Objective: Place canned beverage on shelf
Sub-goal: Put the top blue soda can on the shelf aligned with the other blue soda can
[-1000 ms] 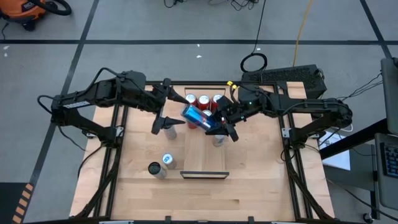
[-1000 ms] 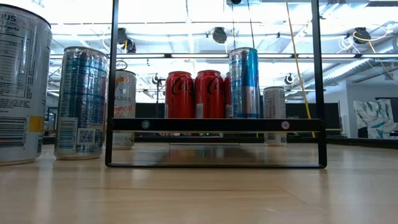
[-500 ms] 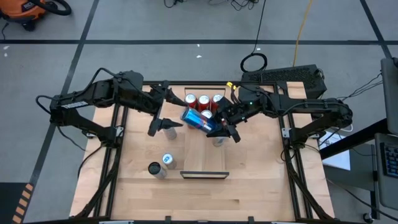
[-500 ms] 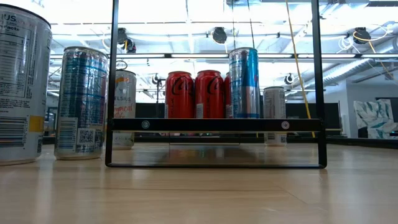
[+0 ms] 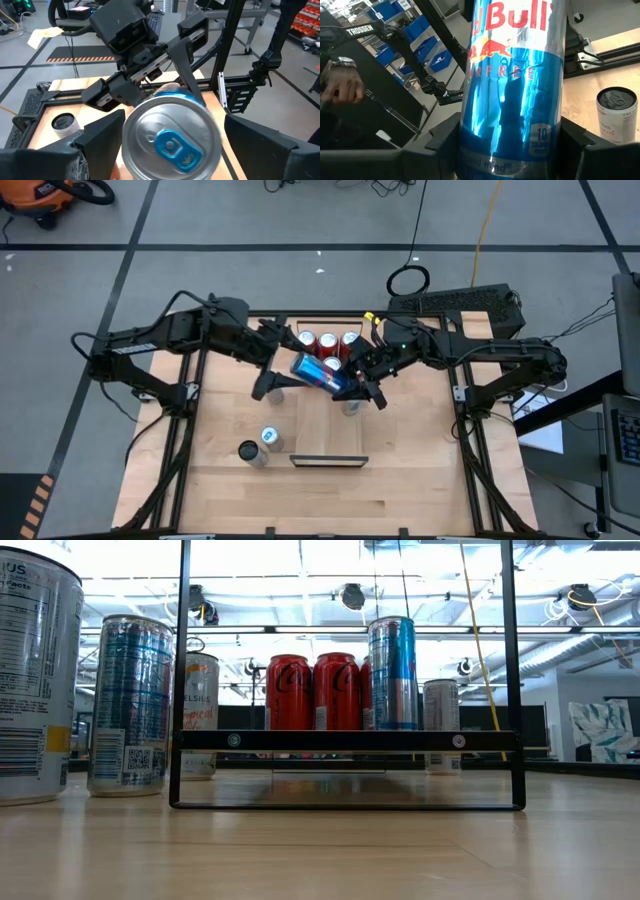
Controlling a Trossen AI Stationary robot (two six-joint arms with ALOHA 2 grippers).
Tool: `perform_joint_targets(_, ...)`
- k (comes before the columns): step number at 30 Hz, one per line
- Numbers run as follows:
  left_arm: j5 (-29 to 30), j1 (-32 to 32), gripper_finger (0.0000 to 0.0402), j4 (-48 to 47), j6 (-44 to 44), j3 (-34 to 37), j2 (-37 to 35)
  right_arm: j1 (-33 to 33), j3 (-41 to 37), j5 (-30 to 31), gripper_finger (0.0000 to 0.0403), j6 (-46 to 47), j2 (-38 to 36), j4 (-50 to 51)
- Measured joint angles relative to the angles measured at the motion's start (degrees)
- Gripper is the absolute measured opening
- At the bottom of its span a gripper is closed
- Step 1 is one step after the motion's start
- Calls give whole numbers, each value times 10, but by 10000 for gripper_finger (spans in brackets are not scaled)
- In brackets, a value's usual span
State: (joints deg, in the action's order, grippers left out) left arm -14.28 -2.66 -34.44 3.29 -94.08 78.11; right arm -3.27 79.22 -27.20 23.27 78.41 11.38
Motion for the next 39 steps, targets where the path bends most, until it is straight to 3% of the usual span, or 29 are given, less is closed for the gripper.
perform_joint_targets(7,-10,0,339,-2,-20,0,0,0,0,1,206,-1,0,0)
perform_joint_targets(23,-22,2,245,1,-28,0,16,0,0,-2,208,-4,0,3)
perform_joint_targets(39,-21,2,228,-32,-101,0,17,0,-1,33,296,32,-9,47)
